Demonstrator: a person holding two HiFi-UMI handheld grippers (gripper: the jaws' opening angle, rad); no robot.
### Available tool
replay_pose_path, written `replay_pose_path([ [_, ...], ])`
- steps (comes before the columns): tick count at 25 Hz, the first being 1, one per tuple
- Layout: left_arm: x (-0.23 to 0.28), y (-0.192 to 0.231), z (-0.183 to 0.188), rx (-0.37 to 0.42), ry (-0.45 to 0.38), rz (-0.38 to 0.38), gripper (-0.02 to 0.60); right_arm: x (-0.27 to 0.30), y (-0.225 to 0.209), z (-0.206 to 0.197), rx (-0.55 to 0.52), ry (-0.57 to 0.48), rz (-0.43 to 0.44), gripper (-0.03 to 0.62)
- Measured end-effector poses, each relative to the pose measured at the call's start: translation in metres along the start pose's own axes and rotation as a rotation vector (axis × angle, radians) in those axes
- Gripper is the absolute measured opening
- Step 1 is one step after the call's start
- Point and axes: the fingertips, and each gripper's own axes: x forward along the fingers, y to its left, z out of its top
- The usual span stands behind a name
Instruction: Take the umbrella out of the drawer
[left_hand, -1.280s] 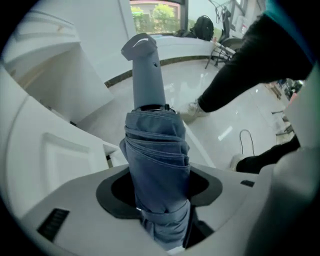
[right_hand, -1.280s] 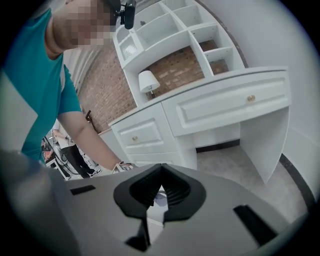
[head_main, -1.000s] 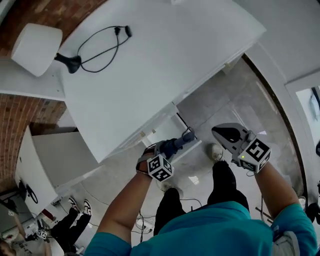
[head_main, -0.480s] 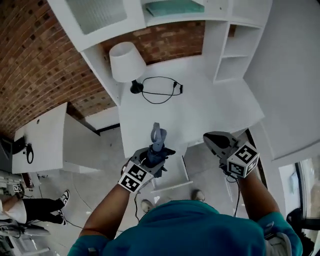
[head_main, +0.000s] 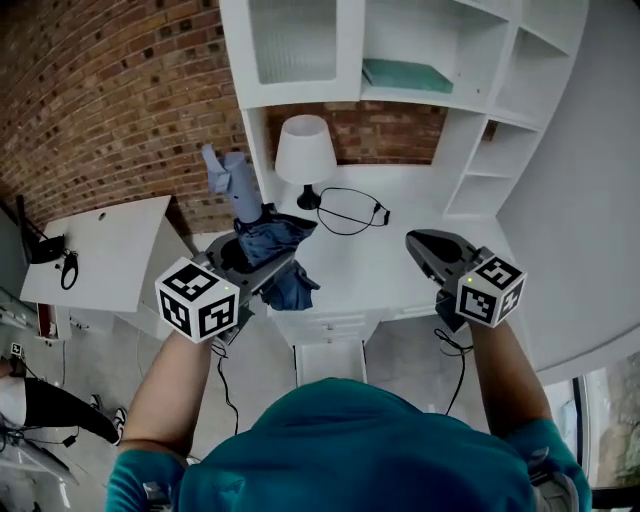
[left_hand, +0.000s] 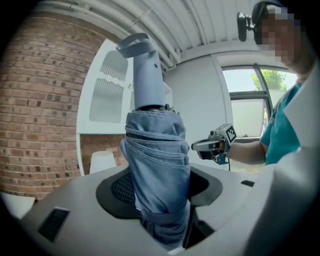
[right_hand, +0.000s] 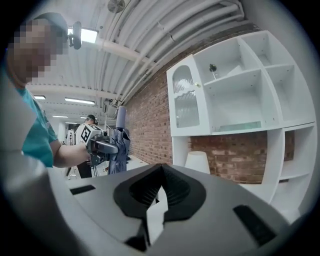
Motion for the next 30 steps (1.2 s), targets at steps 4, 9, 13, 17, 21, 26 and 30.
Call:
replay_pose_path([
  [4, -0.029, 0.009, 0.052, -0.018, -0.067, 0.012, 0.247, 0.004, 0.002, 0.037, 0.005, -0.038, -0.012, 0.021],
  [9, -0.050, -0.001, 0.087, -0.017, -0.108, -0.003, 0.247, 0.001, 0.004, 0.064, -0.018, -0.061, -0.045, 0.021],
  [13, -0.053, -0.007, 0.096, 0.015, -0.106, 0.002, 0.247, 0.000, 0.000, 0.072, -0.017, -0.079, -0.051, 0.021],
  [17, -0.054, -0.009, 0.097, 0.016, -0.106, 0.004, 0.247, 0.002, -0.001, 0.076, -0.013, -0.092, -0.054, 0.021],
  [21, -0.054, -0.009, 0.095, 0.013, -0.096, 0.006, 0.247, 0.004, 0.002, 0.079, -0.019, -0.089, -0.048, 0.021],
  [26, -0.055, -0.010, 0.095, 0.013, -0.092, 0.009, 0.247, 0.003, 0.005, 0.085, -0.033, -0.093, -0.045, 0.021],
  [30, -0.055, -0.010, 0.096, 0.008, -0.097, 0.004, 0.247, 0.004, 0.005, 0.086, -0.030, -0.096, -0.042, 0.021],
])
